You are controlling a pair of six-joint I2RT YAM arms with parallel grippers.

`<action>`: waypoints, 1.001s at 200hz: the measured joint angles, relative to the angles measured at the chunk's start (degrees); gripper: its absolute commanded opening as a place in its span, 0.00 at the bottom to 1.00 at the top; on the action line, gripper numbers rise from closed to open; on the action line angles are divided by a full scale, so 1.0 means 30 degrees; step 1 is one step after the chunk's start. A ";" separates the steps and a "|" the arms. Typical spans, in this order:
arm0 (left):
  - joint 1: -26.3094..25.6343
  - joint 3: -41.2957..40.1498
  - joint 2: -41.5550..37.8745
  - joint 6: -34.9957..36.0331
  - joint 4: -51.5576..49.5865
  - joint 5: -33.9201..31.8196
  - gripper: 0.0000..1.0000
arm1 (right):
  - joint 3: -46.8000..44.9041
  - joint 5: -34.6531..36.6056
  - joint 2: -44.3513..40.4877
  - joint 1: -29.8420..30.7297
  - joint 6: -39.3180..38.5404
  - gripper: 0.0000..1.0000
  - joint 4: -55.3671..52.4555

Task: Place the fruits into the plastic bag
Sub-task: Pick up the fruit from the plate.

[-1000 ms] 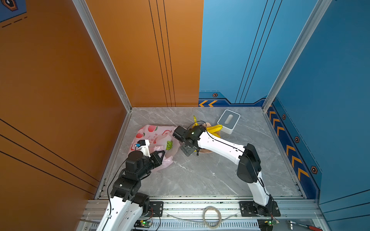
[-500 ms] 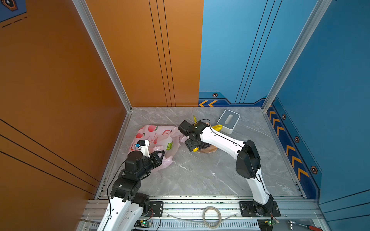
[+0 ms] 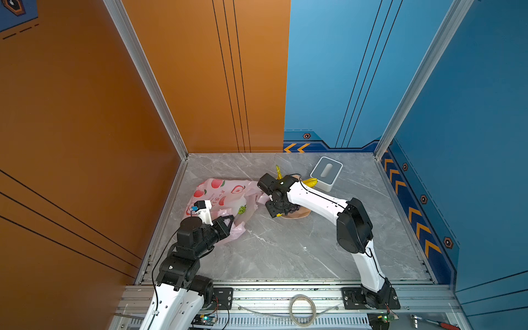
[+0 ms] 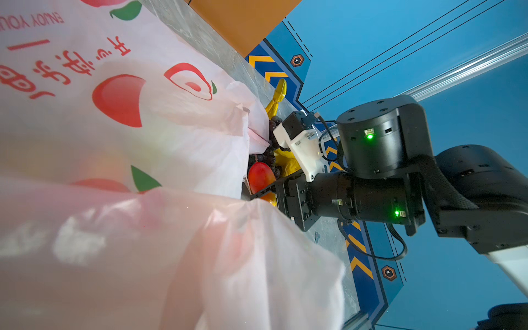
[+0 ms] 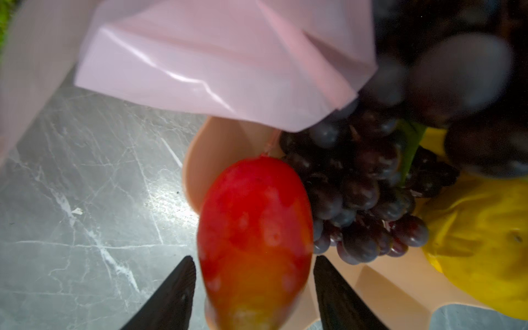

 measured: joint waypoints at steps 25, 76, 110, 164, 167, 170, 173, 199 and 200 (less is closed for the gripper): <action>0.0058 0.0000 -0.0022 0.0007 -0.0022 0.0000 0.00 | -0.0051 -0.0197 0.0007 -0.0219 0.0044 0.64 0.0189; 0.0153 0.0000 -0.0233 0.0007 -0.0117 0.0007 0.00 | -0.0051 -0.0364 0.0284 -0.0335 0.0131 0.57 0.0466; 0.0328 0.0000 -0.0226 0.0015 -0.0131 0.0073 0.00 | -0.0051 -0.0561 0.0554 -0.0364 0.0240 0.44 0.0495; 0.0481 -0.0007 -0.0233 0.0015 -0.0138 0.0146 0.00 | -0.0051 -0.0648 0.0554 -0.0474 0.0430 0.38 0.0597; 0.0503 0.0000 -0.0226 0.0015 -0.0138 0.0153 0.00 | -0.0051 -0.0648 0.0554 -0.0474 0.0430 0.38 0.0605; 0.0503 -0.0007 -0.0233 0.0015 -0.0138 0.0153 0.00 | -0.0051 -0.0648 0.0554 -0.0474 0.0430 0.37 0.0619; 0.0517 -0.0007 -0.0226 0.0015 -0.0138 0.0153 0.00 | -0.0051 -0.0648 0.0554 -0.0474 0.0430 0.37 0.0619; 0.0576 0.0000 -0.0226 0.0007 -0.0138 0.0226 0.00 | -0.0124 -0.0648 0.0554 -0.0474 0.0437 0.31 0.0663; 0.0576 0.0000 -0.0233 0.0015 -0.0138 0.0226 0.00 | -0.0124 -0.0648 0.0554 -0.0474 0.0437 0.31 0.0663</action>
